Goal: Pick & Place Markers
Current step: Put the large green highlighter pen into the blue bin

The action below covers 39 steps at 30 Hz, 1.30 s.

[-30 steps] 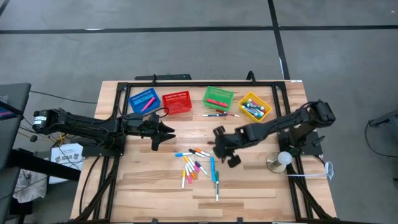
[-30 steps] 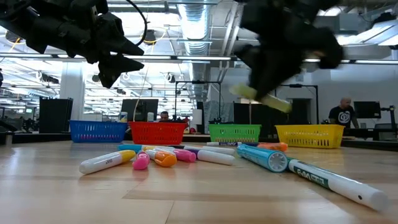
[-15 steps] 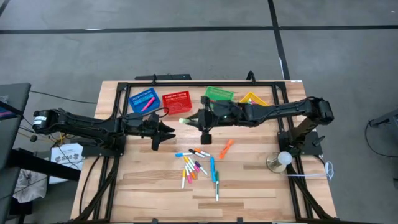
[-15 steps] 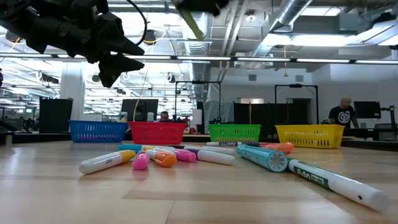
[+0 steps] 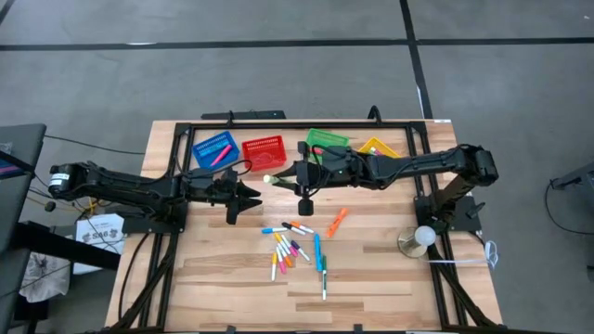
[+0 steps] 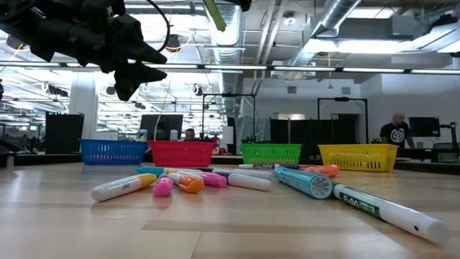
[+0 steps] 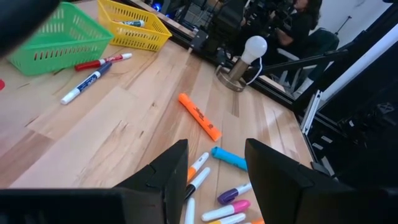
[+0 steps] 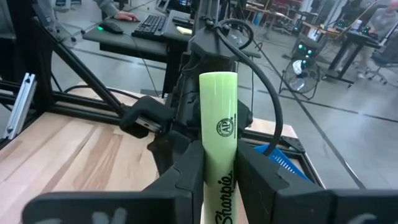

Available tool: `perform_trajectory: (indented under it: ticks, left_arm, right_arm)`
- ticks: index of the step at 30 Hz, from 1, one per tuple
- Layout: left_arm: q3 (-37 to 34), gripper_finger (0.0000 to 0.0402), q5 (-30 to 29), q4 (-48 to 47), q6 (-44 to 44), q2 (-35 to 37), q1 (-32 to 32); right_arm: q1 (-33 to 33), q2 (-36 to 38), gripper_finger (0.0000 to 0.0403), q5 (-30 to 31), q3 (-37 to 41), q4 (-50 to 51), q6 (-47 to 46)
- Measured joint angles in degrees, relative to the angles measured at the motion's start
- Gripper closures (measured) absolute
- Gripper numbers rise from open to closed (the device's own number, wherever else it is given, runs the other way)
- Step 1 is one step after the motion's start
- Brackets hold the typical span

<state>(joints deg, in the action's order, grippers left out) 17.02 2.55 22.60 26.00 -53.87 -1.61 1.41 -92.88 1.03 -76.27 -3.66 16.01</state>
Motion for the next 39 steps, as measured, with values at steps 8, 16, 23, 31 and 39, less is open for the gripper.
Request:
perform_trajectory:
  ticks: [8, 16, 23, 31, 39]
  left_arm:
    - [0.0, 0.0244, 0.0, 0.66, -0.18, 0.0, 0.01]
    - [0.0, 0.0244, 0.02, 1.4, -0.2, 0.0, 0.02]
    - [0.0, 0.0244, 4.64, 15.16, -4.84, 0.02, 3.06]
    - [0.04, 0.0244, 9.07, 25.43, -8.83, 0.04, 6.56]
    - [0.04, 0.0244, 8.04, 25.45, -10.89, 0.04, 6.4]
  right_arm:
    - [-0.01, 0.0, 0.0334, 0.03, 0.0, -0.04, 0.0]
    - [-0.04, 0.0, 0.0334, 0.05, 0.0, -0.04, 0.0]
    - [-0.11, 0.0, 0.0334, -0.9, 0.0, -0.02, 0.0]
    - [-0.11, 0.0, 0.0334, -1.1, 0.0, 0.29, 0.0]
    - [0.09, 0.0, 0.0334, -4.86, 0.04, 2.47, 0.0]
